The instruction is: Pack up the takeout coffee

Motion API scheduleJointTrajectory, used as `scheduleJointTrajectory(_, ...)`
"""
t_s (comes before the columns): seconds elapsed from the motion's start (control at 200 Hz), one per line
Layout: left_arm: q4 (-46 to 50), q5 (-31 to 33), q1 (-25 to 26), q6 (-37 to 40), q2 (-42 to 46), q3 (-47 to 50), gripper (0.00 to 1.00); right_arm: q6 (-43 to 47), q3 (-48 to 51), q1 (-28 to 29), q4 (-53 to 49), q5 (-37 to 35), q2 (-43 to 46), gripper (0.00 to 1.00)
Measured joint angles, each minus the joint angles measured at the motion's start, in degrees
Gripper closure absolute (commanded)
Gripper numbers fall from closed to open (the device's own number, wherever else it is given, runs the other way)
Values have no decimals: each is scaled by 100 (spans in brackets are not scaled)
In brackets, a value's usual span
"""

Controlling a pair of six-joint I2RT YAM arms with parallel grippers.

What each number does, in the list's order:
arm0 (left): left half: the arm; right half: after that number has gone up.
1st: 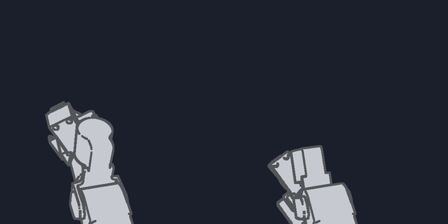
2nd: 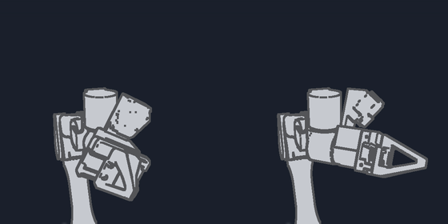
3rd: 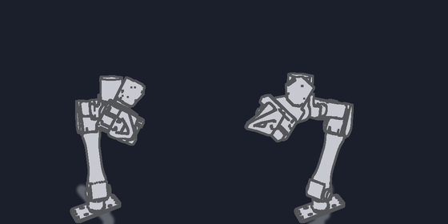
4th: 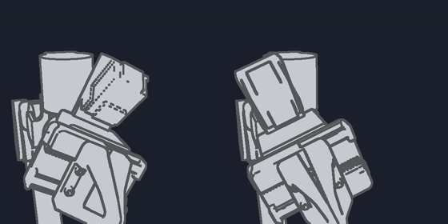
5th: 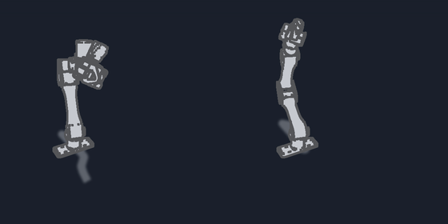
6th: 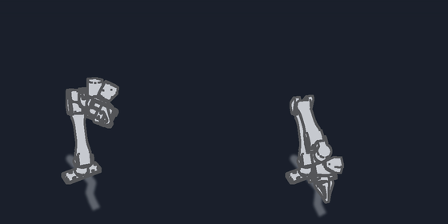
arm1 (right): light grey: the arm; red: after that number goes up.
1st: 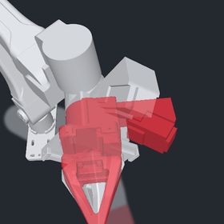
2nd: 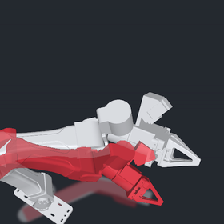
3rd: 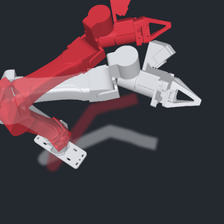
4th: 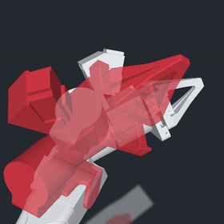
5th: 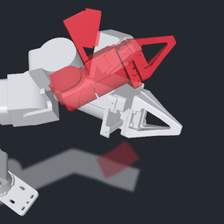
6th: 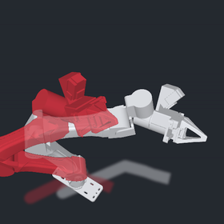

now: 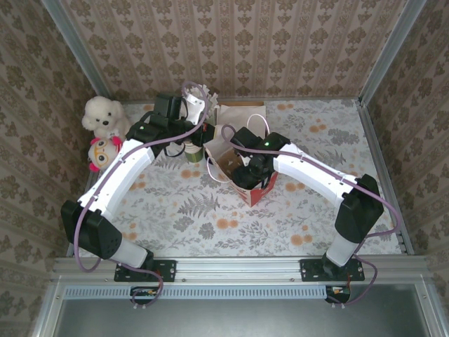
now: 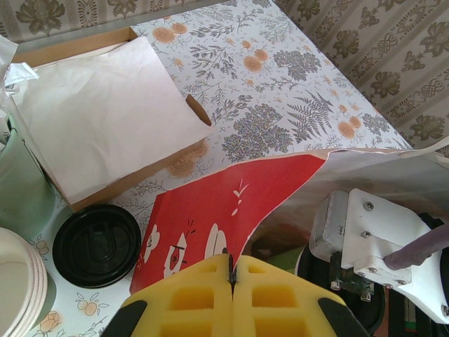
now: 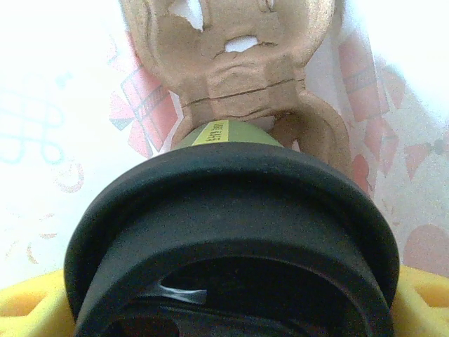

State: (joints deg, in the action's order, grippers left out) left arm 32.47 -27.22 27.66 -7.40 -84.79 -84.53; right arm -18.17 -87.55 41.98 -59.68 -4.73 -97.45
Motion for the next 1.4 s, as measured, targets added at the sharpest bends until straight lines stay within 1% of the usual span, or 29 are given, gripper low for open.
scheduleJointTrajectory(0.745, 7, 0, 0, 0, -66, -31, 100, -2, -15, -15, -227, -212, -2, 68)
scheduleJointTrajectory(1.4, 46, -2, 2, -17, -136, -140, 100, 4, -15, -59, -223, -210, -74, 68)
